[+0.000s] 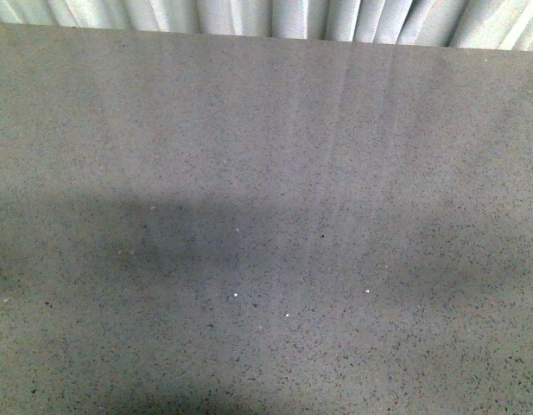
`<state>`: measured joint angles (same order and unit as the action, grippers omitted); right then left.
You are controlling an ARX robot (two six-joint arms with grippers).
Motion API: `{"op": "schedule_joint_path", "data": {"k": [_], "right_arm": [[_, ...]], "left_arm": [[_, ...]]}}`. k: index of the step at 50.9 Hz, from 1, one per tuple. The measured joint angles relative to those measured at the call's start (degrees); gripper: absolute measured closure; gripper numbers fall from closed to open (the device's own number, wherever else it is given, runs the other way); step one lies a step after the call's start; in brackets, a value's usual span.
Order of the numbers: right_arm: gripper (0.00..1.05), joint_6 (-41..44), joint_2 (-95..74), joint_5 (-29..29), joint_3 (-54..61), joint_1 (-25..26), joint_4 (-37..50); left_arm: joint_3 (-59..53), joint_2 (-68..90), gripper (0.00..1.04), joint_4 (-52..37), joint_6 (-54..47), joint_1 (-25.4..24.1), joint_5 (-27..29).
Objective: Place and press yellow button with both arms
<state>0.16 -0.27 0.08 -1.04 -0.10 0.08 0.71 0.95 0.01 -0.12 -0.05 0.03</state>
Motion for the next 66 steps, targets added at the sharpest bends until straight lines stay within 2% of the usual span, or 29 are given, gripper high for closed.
{"op": "schedule_joint_path", "data": {"k": [24, 25, 28, 32, 36, 46, 51, 59, 66], "right_arm": [[0.09, 0.0, 0.0, 0.0, 0.0, 0.0, 0.0], [0.09, 0.0, 0.0, 0.0, 0.0, 0.0, 0.0], [0.09, 0.0, 0.0, 0.1, 0.0, 0.0, 0.0], [0.09, 0.0, 0.0, -0.1, 0.0, 0.0, 0.0], [0.09, 0.0, 0.0, -0.1, 0.0, 0.0, 0.0], [0.09, 0.0, 0.0, -0.1, 0.0, 0.0, 0.0], [0.09, 0.0, 0.0, -0.1, 0.0, 0.0, 0.0], [0.09, 0.0, 0.0, -0.1, 0.0, 0.0, 0.0], [0.09, 0.0, 0.0, -0.1, 0.0, 0.0, 0.0]], "left_arm": [[0.0, 0.0, 0.09, 0.0, 0.0, 0.0, 0.0], [0.1, 0.3, 0.09, 0.4, 0.1, -0.1, -0.8], [4.5, 6.0, 0.09, 10.6, 0.5, -3.0, -9.4], [9.2, 16.5, 0.09, 15.0, 0.0, -5.4, -14.0], [12.3, 26.7, 0.09, 10.6, -0.9, -7.4, -13.7], [16.5, 50.0, 0.09, -9.1, -4.2, -12.5, -10.8], [16.8, 63.4, 0.09, -19.2, -5.9, -16.5, -9.4], [17.2, 73.0, 0.09, -25.7, -6.3, -21.2, -8.9], [17.2, 78.1, 0.09, -29.3, -7.0, -22.4, -9.2]]}}
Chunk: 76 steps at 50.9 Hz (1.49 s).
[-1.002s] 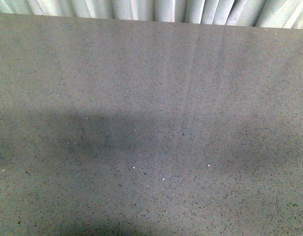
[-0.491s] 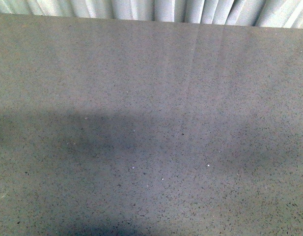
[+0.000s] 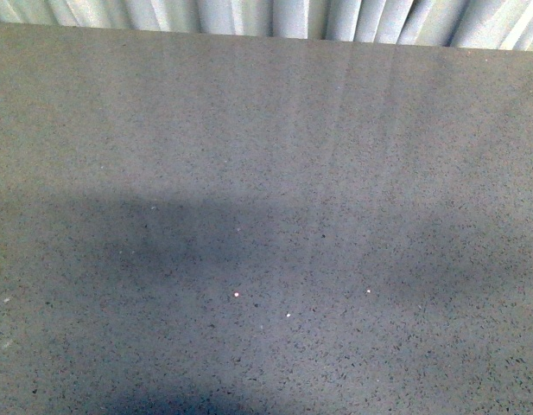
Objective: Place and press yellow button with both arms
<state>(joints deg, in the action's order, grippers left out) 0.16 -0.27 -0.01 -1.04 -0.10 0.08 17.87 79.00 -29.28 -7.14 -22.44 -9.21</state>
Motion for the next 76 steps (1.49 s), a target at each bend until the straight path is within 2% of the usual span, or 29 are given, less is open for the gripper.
{"op": "schedule_joint_path", "data": {"k": [28, 73, 76], "right_arm": [[0.09, 0.0, 0.0, 0.0, 0.0, 0.0, 0.0], [0.09, 0.0, 0.0, 0.0, 0.0, 0.0, 0.0], [0.09, 0.0, 0.0, 0.0, 0.0, 0.0, 0.0]], "left_arm": [[0.0, 11.1, 0.09, -7.2, -0.5, -0.2, -0.7], [2.4, 17.2, 0.09, -9.4, -0.1, 0.0, 1.1], [2.4, 17.5, 0.13, -9.4, -0.1, 0.0, 1.2]]}}
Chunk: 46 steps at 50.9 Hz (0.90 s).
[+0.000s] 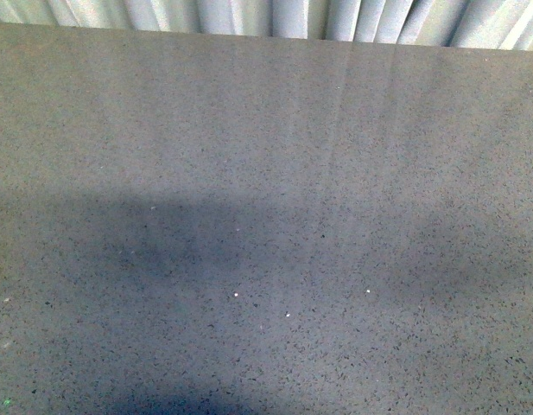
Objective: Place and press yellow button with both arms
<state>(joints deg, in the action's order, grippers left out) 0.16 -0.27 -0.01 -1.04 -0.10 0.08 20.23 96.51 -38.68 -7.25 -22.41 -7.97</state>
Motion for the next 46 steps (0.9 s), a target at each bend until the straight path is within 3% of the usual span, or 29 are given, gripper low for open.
{"op": "schedule_joint_path", "data": {"k": [9, 17, 33, 46], "right_arm": [[0.09, 0.0, 0.0, 0.0, 0.0, 0.0, 0.0], [0.09, 0.0, 0.0, 0.0, 0.0, 0.0, 0.0], [0.09, 0.0, 0.0, 0.0, 0.0, 0.0, 0.0], [0.09, 0.0, 0.0, 0.0, 0.0, 0.0, 0.0]], "left_arm": [[0.0, 0.3, 0.38, -0.2, 0.0, 0.2, 0.3], [0.0, 0.3, 0.67, -0.3, 0.0, 0.4, 0.5], [0.0, -0.8, 0.69, 0.7, 0.0, 0.8, 0.5], [3.5, -12.3, 0.69, 9.6, 0.0, -0.4, 0.3]]}}
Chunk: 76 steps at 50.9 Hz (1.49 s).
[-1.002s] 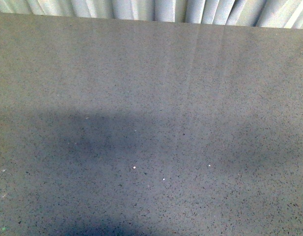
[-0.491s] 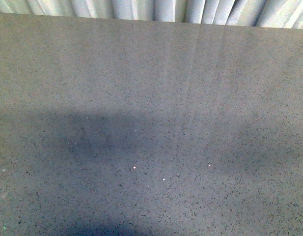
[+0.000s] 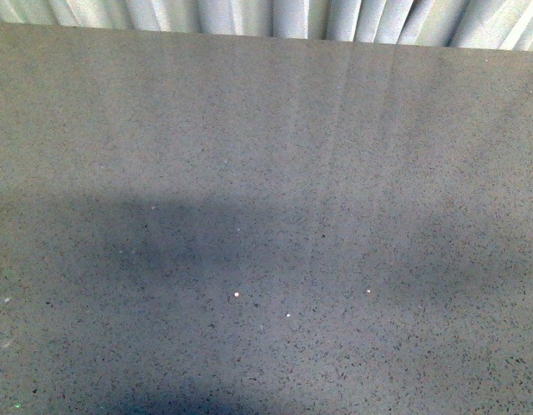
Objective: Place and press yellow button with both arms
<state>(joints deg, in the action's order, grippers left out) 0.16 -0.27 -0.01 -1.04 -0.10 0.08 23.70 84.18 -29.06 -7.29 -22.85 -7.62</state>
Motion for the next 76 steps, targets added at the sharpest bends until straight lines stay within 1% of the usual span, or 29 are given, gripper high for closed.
{"op": "schedule_joint_path", "data": {"k": [6, 10, 13, 14, 16, 17, 19, 21, 22, 24, 25, 28, 32, 35, 39, 44, 66, 67, 69, 71, 76], "right_arm": [[0.09, 0.0, 0.0, 0.0, 0.0, 0.0, 0.0], [0.09, 0.0, 0.0, 0.0, 0.0, 0.0, 0.0], [0.09, 0.0, 0.0, 0.0, 0.0, 0.0, 0.0], [0.09, 0.0, 0.0, 0.0, 0.0, 0.0, 0.0], [0.09, 0.0, 0.0, 0.0, 0.0, 0.0, 0.0], [0.09, 0.0, 0.0, 0.0, 0.0, 0.0, 0.0], [0.09, 0.0, 0.0, 0.0, 0.0, 0.0, 0.0], [0.09, 0.0, 0.0, 0.0, 0.0, 0.0, 0.0], [0.09, 0.0, 0.0, 0.0, 0.0, 0.0, 0.0], [0.09, 0.0, 0.0, 0.0, 0.0, 0.0, 0.0], [0.09, 0.0, 0.0, 0.0, 0.0, 0.0, 0.0], [0.09, 0.0, 0.0, 0.0, 0.0, 0.0, 0.0], [0.09, 0.0, 0.0, 0.0, 0.0, 0.0, 0.0], [0.09, 0.0, 0.0, 0.0, 0.0, 0.0, 0.0], [0.09, 0.0, 0.0, 0.0, 0.0, 0.0, 0.0], [0.09, 0.0, 0.0, 0.0, 0.0, 0.0, 0.0], [0.09, 0.0, 0.0, 0.0, 0.0, 0.0, 0.0], [0.09, 0.0, 0.0, 0.0, 0.0, 0.0, 0.0], [0.09, 0.0, 0.0, 0.0, 0.0, 0.0, 0.0], [0.09, 0.0, 0.0, 0.0, 0.0, 0.0, 0.0], [0.09, 0.0, 0.0, 0.0, 0.0, 0.0, 0.0]], "left_arm": [[2.6, -4.7, 0.69, 2.8, 0.6, 2.6, 0.6], [3.8, -6.8, 0.69, 3.8, 1.6, 6.0, 1.7], [4.5, -7.7, 0.69, 4.0, 3.4, 11.4, 3.4], [4.6, -7.7, 0.69, 4.0, 3.6, 12.3, 3.7], [4.7, -7.4, 0.69, 3.7, 4.5, 16.0, 5.0], [4.7, -7.2, 0.69, 3.6, 4.9, 17.0, 5.3], [4.7, -6.5, 0.69, 3.0, 5.7, 19.9, 6.4], [4.7, -5.0, 0.69, 2.1, 6.7, 24.0, 8.1], [4.8, -4.7, 0.69, 1.9, 7.1, 25.0, 8.5], [4.9, -2.7, 0.69, 0.9, 8.1, 29.1, 9.9], [5.0, -2.2, 0.69, 0.6, 8.3, 30.1, 10.3], [5.6, 2.7, 0.69, -2.2, 10.5, 37.7, 13.3], [7.2, 9.3, 0.69, -5.0, 12.8, 45.3, 15.3], [8.0, 12.2, 0.69, -5.8, 13.5, 47.9, 15.9], [8.9, 15.8, 0.69, -6.8, 13.9, 50.5, 17.0], [9.7, 18.6, 0.69, -7.5, 14.0, 51.9, 17.6], [9.9, 23.7, 0.69, -10.0, 14.2, 54.2, 18.8], [9.8, 23.7, 0.68, -10.1, 14.4, 54.3, 18.8], [9.6, 23.7, 0.61, -10.3, 14.4, 54.6, 18.8], [9.4, 23.7, 0.57, -10.4, 14.4, 54.7, 18.8], [8.6, 23.5, 0.43, -10.4, 14.7, 54.9, 18.8]]}}
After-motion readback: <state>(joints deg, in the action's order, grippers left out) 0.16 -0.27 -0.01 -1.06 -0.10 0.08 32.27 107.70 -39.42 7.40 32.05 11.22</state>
